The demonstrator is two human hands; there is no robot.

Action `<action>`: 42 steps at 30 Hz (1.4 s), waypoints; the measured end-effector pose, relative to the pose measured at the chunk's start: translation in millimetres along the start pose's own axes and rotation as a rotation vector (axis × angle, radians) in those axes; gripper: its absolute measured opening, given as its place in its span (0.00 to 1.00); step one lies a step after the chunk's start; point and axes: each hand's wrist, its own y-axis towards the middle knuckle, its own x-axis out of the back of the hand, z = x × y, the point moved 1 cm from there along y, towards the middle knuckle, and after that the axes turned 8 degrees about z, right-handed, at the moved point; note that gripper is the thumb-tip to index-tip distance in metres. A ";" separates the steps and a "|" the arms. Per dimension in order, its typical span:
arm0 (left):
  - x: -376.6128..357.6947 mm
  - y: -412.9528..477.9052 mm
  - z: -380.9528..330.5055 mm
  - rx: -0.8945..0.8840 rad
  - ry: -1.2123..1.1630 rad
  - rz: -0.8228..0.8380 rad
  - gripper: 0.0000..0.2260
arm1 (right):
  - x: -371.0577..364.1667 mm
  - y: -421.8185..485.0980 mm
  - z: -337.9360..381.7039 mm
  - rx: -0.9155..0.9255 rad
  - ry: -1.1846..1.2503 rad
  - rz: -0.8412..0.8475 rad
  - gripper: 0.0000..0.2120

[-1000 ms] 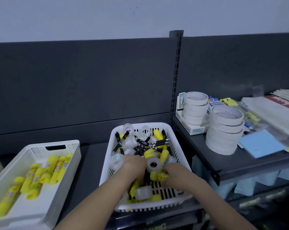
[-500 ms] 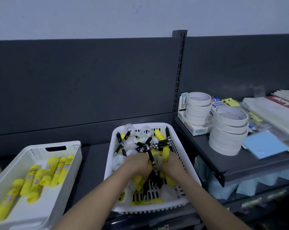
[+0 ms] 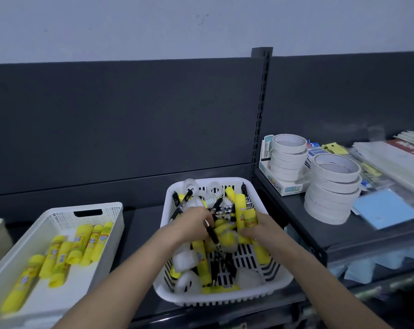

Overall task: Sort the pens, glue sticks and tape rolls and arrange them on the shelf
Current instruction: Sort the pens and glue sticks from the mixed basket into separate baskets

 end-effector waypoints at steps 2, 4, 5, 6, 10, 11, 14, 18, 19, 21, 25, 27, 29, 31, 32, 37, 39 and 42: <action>-4.5 -1.0 3.5 0.021 0.076 0.051 0.12 | -4.4 4.3 -2.8 -0.006 0.019 0.019 0.08; -7.0 -3.4 7.8 0.065 0.127 0.018 0.10 | -9.0 7.4 -4.7 -0.015 0.034 0.021 0.08; -6.2 -6.8 8.5 0.089 0.172 -0.031 0.10 | -10.2 9.9 -4.6 -0.008 0.032 0.018 0.09; -5.3 -9.2 10.4 0.108 0.201 -0.078 0.12 | -10.5 12.6 -4.2 0.003 -0.001 0.002 0.10; -1.5 -17.4 18.5 0.185 0.160 -0.148 0.16 | -13.0 20.6 -1.5 0.003 -0.570 0.021 0.15; -2.7 -18.8 19.9 0.199 0.171 -0.200 0.10 | -17.5 22.1 -5.0 -0.014 -0.746 0.073 0.13; -7.6 -25.5 13.9 0.262 0.264 -0.267 0.16 | -33.6 21.7 -18.0 -0.043 -0.995 0.103 0.11; -24.9 -23.7 -8.5 0.219 0.515 -0.193 0.03 | -42.7 22.6 -21.4 -0.027 -1.093 -0.043 0.15; -29.5 -20.8 -14.0 0.204 0.582 -0.170 0.05 | -44.3 22.8 -21.7 -0.040 -1.099 -0.040 0.13; -36.8 -14.4 -19.4 0.189 0.670 -0.140 0.08 | -44.6 20.2 -23.5 -0.055 -1.034 0.003 0.10; -43.7 -7.5 -17.4 0.215 0.783 -0.114 0.09 | -22.8 12.1 -23.4 -0.038 -0.748 0.003 0.12; -48.2 -2.2 -15.0 0.237 0.755 -0.114 0.09 | -11.9 9.1 -18.0 -0.041 -0.593 -0.022 0.12; -51.1 1.1 -18.5 0.247 0.670 -0.120 0.10 | -5.7 4.5 -13.0 -0.023 -0.382 -0.065 0.10; -52.6 0.5 -24.3 0.255 0.539 -0.144 0.15 | -1.6 -0.1 -13.9 -0.012 -0.132 -0.096 0.12; -52.7 -0.6 -26.6 0.263 0.465 -0.158 0.17 | 0.2 -2.7 -15.4 -0.010 -0.017 -0.106 0.12; -38.9 -3.8 -21.2 0.273 -0.076 -0.262 0.08 | 3.8 -10.7 -12.4 -0.004 0.300 -0.059 0.04; -30.1 -6.4 -16.8 0.208 -0.353 -0.309 0.07 | 3.3 -10.9 -9.6 -0.001 0.397 -0.041 0.03; -15.3 -20.4 -11.8 0.089 -0.734 -0.427 0.10 | -0.7 -9.2 -1.5 0.015 0.457 -0.029 0.04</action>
